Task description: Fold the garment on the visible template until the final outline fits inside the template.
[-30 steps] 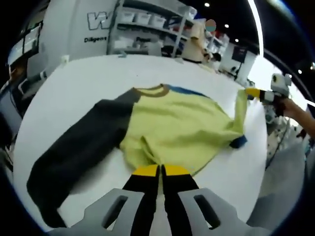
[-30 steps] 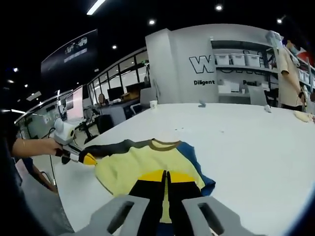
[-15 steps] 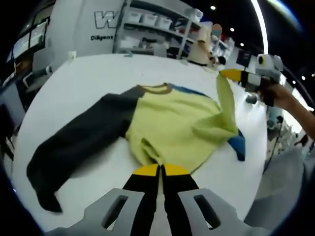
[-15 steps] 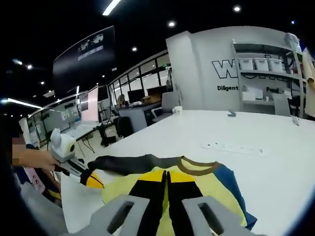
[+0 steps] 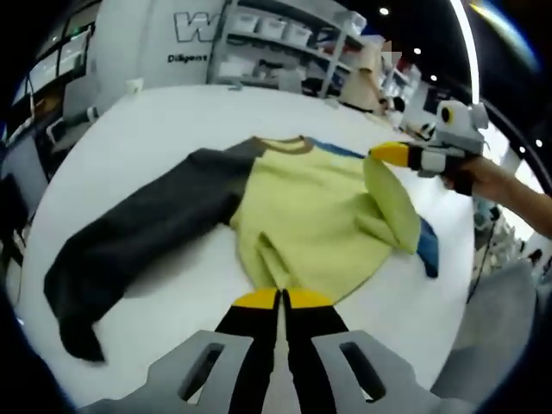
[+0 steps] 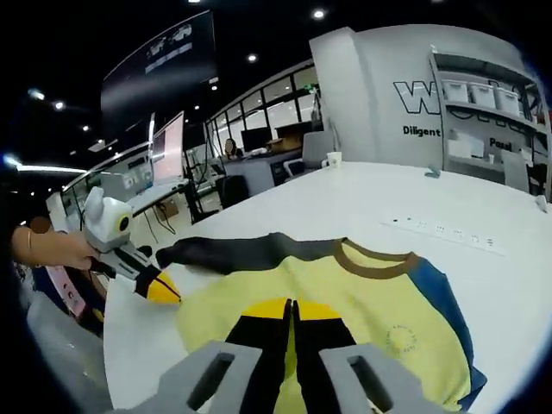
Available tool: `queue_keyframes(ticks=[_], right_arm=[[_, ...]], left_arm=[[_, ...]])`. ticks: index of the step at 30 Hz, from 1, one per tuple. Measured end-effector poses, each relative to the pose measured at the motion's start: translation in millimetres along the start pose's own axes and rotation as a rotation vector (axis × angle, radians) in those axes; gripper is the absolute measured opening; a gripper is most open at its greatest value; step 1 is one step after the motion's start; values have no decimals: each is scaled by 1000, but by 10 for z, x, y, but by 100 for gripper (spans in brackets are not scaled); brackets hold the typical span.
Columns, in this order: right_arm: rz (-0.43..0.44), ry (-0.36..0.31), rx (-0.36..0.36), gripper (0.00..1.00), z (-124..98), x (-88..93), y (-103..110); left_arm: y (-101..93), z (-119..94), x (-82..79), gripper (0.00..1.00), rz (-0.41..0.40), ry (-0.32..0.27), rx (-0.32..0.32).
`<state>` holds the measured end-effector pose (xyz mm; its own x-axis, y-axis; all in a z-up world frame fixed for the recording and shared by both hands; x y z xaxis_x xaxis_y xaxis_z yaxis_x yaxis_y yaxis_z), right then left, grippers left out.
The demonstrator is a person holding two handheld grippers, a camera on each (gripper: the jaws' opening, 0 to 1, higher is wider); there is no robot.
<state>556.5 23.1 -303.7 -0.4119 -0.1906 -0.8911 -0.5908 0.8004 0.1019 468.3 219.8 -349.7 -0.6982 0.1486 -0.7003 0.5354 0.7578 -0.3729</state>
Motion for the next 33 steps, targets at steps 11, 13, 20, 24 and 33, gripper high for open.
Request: queue_keyframes(ticks=[11, 13, 20, 24, 33], right_arm=[[-1, 22, 55, 16, -283, 124, -217], [19, 25, 84, 20, -426, 191, -331], [31, 58, 145, 24, -737, 382, -534], [55, 104, 210, 24, -1073, 647, -723], [42, 184, 270, 23, -1414, 1033, -771]], left_arm=[[39, 27, 47, 0, -19, -4, -14], [64, 27, 45, 0, -10, -18, -21], [46, 27, 66, 0, -5, -11, -16], [36, 31, 70, 0, -5, -7, -19], [56, 43, 82, 0, -6, 0, -29]])
Point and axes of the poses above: the point that each gripper's makers call its tool centre point, and the gripper's own axes: z roughly forward along the fingers, y roughly to its left, x roughly out of its underside, the point moved 3 cm from there along -z, roughly backward along the fingers, and after that the axes turned 11 degrees about x, right-handed, at the moved point
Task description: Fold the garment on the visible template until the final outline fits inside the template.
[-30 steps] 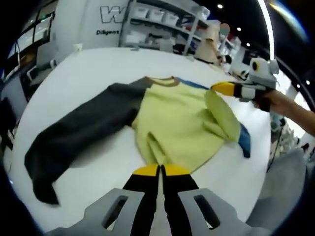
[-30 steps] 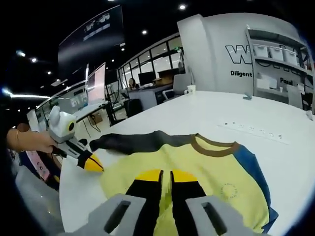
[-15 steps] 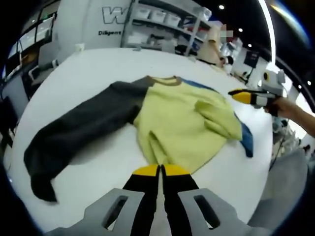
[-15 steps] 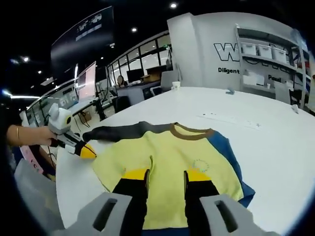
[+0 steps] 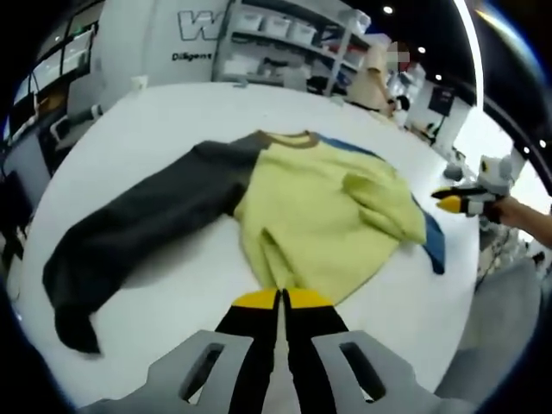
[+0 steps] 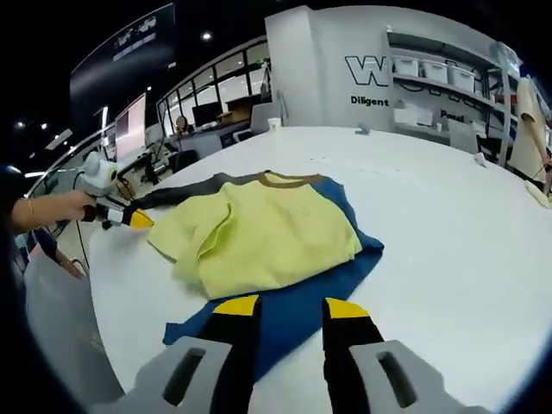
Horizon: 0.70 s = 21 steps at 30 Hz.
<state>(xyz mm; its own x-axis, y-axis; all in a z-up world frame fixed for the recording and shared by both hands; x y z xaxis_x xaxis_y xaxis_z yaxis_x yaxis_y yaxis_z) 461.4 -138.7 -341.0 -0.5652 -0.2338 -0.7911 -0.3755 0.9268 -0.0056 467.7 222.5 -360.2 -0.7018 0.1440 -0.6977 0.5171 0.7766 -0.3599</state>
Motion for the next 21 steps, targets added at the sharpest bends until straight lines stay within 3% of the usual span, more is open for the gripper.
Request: queue_keyframes(ticks=[3, 16, 21], right_arm=[[19, 18, -5, 23, -2, 142, 13], [70, 62, -26, 18, -50, 333, 94], [76, 77, -33, 1, -61, 352, 147]], left_arm=[[12, 11, 4, 0, -2, 2, -5], [-38, 14, -16, 0, 25, -18, -40], [-33, -1, -20, 0, 46, -18, -38]])
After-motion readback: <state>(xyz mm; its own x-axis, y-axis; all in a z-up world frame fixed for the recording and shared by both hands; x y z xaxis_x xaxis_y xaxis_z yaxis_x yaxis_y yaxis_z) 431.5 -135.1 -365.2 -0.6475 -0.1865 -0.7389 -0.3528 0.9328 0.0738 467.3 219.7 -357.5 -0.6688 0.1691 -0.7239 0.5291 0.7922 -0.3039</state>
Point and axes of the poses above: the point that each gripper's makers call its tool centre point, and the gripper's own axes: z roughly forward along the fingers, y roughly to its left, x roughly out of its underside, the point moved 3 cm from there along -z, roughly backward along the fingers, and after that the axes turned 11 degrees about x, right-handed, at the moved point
